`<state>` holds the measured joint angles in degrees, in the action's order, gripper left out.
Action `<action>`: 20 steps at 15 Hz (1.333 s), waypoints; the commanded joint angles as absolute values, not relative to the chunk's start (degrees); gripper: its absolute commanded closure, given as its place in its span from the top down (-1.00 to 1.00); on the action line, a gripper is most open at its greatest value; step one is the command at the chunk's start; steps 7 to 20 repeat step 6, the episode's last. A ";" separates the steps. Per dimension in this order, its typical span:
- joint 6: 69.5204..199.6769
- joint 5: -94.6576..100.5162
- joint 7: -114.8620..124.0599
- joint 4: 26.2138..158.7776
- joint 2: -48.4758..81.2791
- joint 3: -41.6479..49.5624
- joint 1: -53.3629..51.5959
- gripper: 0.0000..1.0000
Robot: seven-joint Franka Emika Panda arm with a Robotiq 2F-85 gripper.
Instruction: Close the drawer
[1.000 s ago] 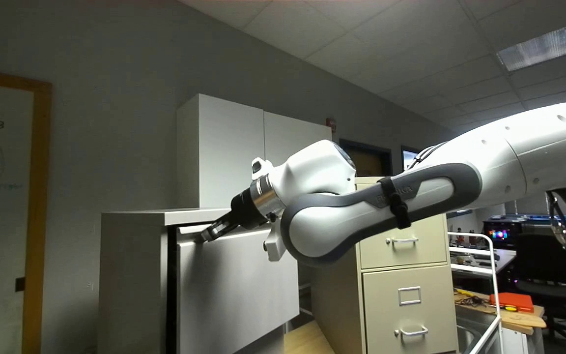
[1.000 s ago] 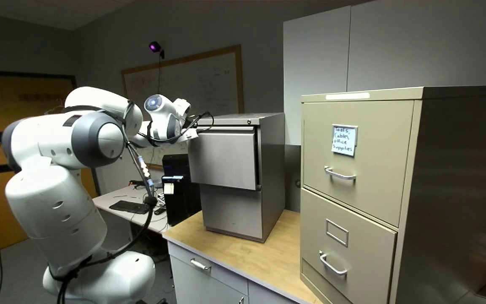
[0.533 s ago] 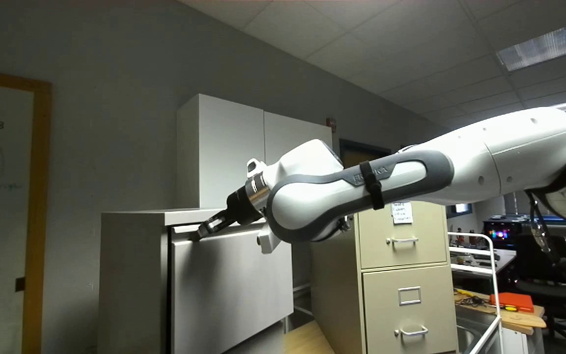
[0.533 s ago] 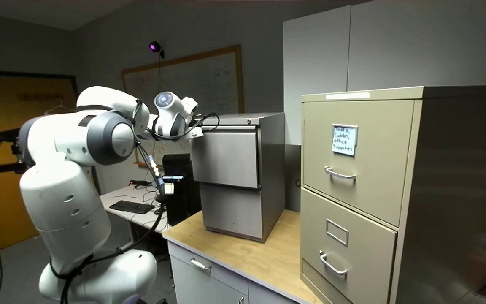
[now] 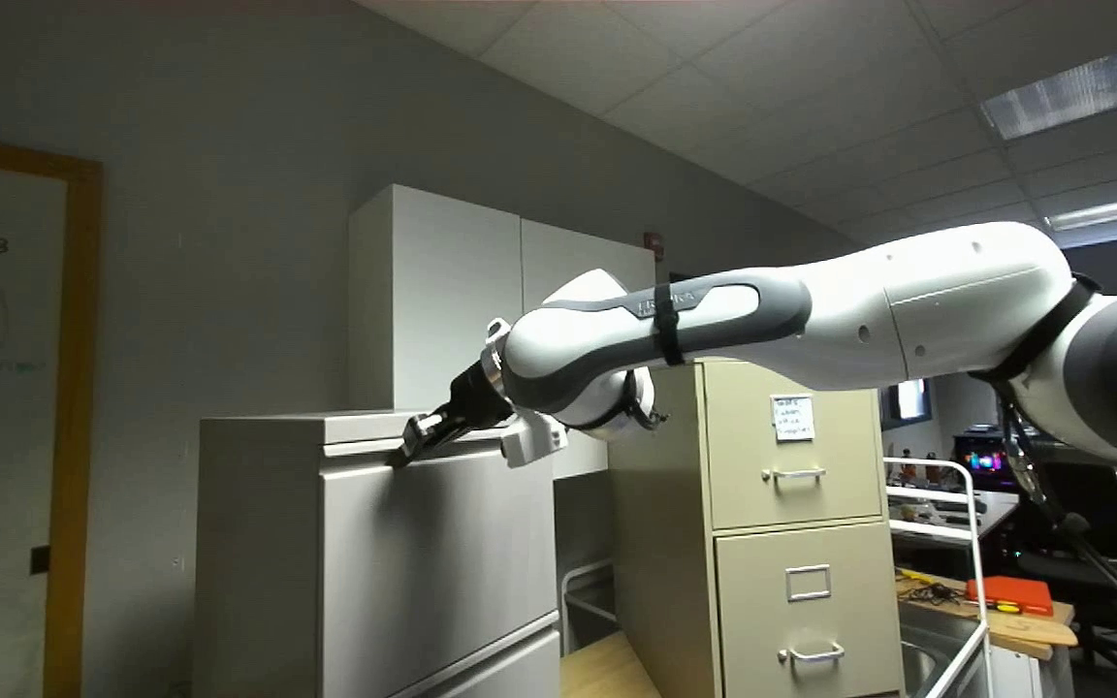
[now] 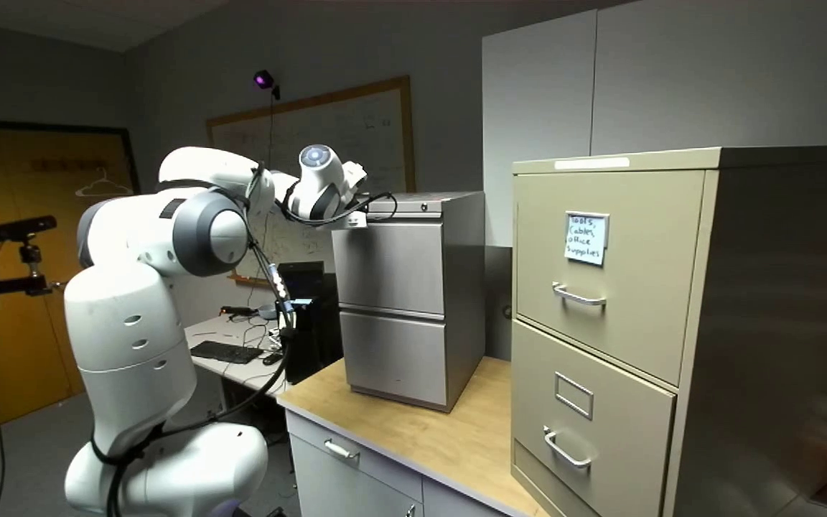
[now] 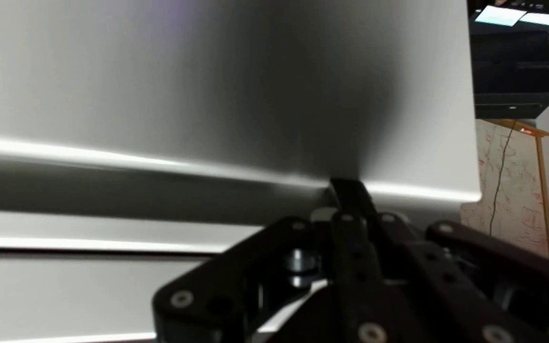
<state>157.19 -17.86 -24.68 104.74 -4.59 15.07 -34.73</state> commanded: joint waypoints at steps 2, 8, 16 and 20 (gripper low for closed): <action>151.67 -22.34 -26.52 97.12 1.28 17.39 -33.81 -1.00; 146.81 -19.53 -21.93 95.81 1.47 6.07 -21.06 -1.00; 146.81 -19.53 -21.93 95.81 1.47 6.07 -21.06 -1.00; 146.81 -19.53 -21.93 95.81 1.47 6.07 -21.06 -1.00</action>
